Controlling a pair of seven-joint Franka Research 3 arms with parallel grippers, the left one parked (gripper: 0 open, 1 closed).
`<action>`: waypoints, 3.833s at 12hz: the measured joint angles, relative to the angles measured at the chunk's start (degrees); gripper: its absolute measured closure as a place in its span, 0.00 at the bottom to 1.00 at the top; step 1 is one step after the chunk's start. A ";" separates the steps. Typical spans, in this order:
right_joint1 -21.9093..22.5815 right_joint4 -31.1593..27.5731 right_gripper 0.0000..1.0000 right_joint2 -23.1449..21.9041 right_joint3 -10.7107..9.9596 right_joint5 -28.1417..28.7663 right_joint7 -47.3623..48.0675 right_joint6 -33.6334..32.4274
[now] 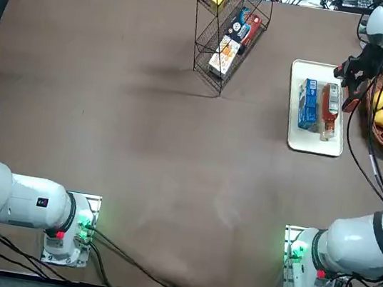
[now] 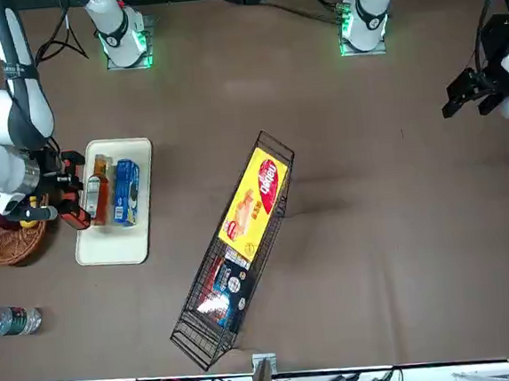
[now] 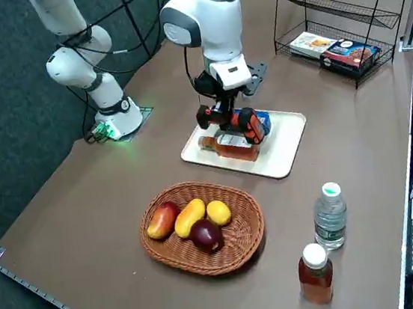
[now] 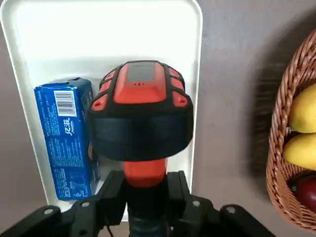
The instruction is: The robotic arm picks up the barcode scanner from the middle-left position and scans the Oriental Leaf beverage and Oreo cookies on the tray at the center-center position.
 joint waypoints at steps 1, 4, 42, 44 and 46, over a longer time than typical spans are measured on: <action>0.03 0.00 0.58 -0.02 0.04 0.00 0.00 -0.32; 0.15 0.18 0.58 -0.35 0.52 0.00 0.00 -2.06; 26.63 -6.86 0.57 8.67 1.87 5.45 26.61 23.76; 26.63 -6.85 0.52 8.68 1.86 5.45 26.59 23.83; 26.62 -6.76 0.30 8.62 1.85 5.45 26.03 24.11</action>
